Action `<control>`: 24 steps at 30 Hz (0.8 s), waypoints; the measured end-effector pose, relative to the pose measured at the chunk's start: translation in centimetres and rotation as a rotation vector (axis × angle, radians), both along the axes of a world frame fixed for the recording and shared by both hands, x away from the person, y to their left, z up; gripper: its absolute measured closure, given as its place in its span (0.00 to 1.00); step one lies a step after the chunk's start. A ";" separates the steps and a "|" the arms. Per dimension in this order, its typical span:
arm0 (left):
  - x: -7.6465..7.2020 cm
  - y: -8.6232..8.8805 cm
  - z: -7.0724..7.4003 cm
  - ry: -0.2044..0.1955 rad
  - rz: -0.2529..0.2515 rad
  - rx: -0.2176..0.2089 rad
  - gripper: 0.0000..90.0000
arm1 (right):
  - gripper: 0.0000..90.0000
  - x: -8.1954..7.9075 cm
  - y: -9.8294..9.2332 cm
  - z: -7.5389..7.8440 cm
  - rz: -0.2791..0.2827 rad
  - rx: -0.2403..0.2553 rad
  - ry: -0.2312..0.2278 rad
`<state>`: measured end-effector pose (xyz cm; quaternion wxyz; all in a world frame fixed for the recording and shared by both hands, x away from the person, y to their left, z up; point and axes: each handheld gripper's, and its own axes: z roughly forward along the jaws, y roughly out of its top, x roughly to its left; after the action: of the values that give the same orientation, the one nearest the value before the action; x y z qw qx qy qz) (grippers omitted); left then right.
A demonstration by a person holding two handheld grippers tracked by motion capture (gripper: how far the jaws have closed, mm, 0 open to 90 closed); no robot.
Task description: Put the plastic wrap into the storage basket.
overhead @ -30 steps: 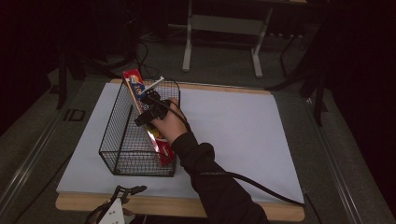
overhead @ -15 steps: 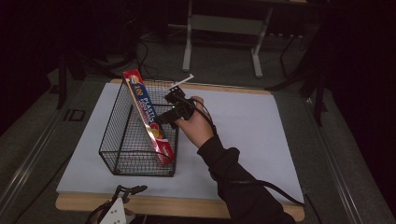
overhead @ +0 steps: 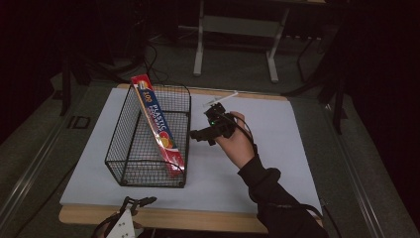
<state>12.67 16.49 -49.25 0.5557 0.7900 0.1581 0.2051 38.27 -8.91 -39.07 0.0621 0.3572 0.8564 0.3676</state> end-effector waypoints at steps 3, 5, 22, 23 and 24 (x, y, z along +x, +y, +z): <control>-0.1 0.0 0.0 -0.002 -0.002 0.000 0.00 | 0.16 -0.4 -1.5 -0.5 0.004 0.004 0.003; -0.1 -0.1 0.0 0.000 -0.003 0.000 0.00 | 0.16 -0.5 -1.9 -0.7 0.007 0.010 0.007; -0.1 -0.1 -0.1 -0.002 0.002 0.008 0.00 | 0.15 -2.6 -6.3 -3.8 0.005 0.072 0.011; -0.2 -0.2 0.0 -0.001 0.001 0.009 0.00 | 0.15 -2.7 -6.7 -4.1 -0.003 0.076 0.015; -0.2 -0.2 0.0 -0.001 0.000 0.010 0.00 | 0.15 -2.8 -7.4 -4.5 -0.014 0.084 0.018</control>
<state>12.52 16.27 -49.29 0.5518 0.7926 0.1569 0.2064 35.46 -16.27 -43.60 0.0419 0.3689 0.8381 0.3997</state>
